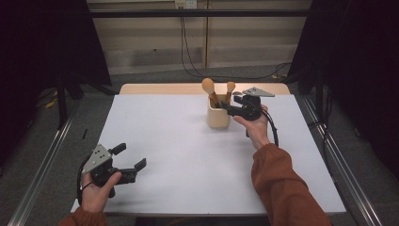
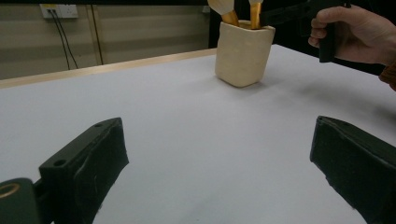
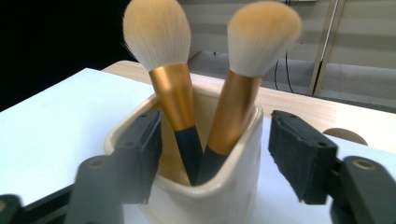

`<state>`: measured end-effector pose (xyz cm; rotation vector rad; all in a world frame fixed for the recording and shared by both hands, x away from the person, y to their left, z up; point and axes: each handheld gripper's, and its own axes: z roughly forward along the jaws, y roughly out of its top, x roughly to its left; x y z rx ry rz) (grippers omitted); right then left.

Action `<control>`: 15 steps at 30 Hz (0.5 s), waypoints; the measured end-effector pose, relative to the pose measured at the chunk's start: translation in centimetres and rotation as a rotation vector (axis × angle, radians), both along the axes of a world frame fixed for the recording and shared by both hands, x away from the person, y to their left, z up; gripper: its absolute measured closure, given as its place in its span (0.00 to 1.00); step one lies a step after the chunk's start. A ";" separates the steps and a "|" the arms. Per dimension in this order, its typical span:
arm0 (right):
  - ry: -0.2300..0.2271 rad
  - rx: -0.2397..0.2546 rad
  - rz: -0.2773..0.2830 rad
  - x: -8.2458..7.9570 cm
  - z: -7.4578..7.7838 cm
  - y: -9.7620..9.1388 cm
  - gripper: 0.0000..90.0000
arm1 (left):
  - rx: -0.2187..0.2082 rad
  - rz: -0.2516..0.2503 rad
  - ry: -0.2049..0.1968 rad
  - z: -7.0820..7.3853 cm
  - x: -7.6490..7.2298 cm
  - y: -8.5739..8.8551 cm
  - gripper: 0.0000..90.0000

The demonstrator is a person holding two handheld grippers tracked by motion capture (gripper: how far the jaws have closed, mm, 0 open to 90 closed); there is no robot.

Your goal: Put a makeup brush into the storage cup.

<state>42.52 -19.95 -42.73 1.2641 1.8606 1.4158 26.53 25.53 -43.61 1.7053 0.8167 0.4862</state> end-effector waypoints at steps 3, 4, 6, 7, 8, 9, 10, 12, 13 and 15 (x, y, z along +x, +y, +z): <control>-0.005 0.008 0.005 -0.3 -0.1 -0.2 0.26 | 0.001 -0.002 -0.001 0.0 0.0 0.0 0.04; -0.003 0.012 0.010 -0.3 -0.1 -0.3 0.23 | 0.004 -0.006 -0.001 0.0 0.1 0.0 0.04; -0.011 0.021 0.008 -0.5 0.1 -0.5 0.14 | 0.004 -0.004 -0.001 0.0 0.1 -0.1 0.04; -0.019 0.021 0.000 -0.6 0.2 -0.6 0.09 | 0.003 -0.004 -0.001 0.0 0.1 -0.1 0.04; -0.025 0.020 -0.003 -0.8 0.2 -0.6 0.06 | 0.004 -0.004 -0.002 0.0 0.1 0.0 0.04; -0.031 0.017 -0.009 -1.0 0.3 -0.6 0.02 | 0.003 -0.005 -0.002 0.0 0.1 0.0 0.04; -0.041 0.014 -0.004 -1.2 0.3 -0.7 0.00 | 0.000 -0.004 -0.003 0.0 0.0 0.0 0.04; -0.063 0.004 -0.003 -1.7 0.3 -0.7 0.00 | 0.004 -0.006 -0.006 0.1 -0.1 0.1 0.04; -0.064 -0.004 -0.009 -1.9 0.3 -0.7 0.00 | 0.002 -0.006 -0.007 0.1 -0.2 0.1 0.04; -0.067 -0.016 0.004 -2.5 0.3 -0.8 0.00 | 0.000 -0.003 -0.008 0.1 -0.3 0.2 0.04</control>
